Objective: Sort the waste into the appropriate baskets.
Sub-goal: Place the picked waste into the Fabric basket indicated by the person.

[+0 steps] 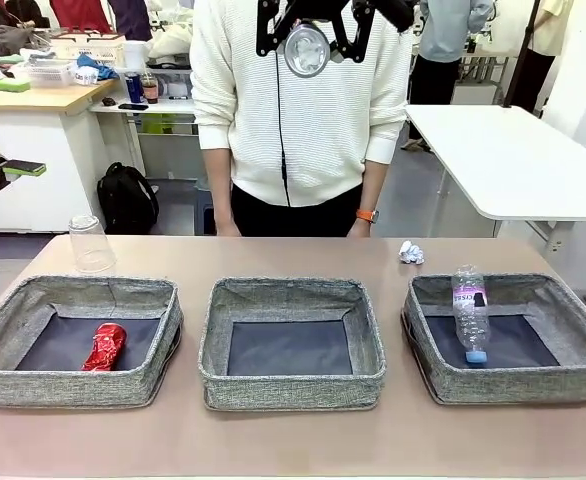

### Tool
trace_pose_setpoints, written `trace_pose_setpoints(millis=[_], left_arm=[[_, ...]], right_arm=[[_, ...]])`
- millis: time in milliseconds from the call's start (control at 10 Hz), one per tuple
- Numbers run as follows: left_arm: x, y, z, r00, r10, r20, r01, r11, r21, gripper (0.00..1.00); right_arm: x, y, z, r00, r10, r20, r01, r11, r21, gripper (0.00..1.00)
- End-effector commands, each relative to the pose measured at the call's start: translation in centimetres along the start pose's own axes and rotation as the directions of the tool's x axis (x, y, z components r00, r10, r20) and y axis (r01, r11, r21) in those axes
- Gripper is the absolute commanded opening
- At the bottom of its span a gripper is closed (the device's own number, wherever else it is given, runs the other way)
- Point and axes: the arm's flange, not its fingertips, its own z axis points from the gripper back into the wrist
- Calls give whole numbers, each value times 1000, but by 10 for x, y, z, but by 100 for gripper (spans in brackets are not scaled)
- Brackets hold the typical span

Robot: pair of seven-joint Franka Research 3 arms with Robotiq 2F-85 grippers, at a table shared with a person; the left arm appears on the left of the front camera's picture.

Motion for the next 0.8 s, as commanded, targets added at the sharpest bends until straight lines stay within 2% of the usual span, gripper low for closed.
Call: trace_pose_setpoints(millis=[0, 700], left_arm=[[-2, 1, 2, 1000, -20, -11, 20, 1000, 3, 100], [-2, 1, 2, 1000, -20, -11, 20, 1000, 3, 100]], right_arm=[[-2, 0, 0, 1000, 1, 5, -1, 1000, 0, 0], [-2, 0, 0, 1000, 1, 5, -1, 1000, 0, 0]])
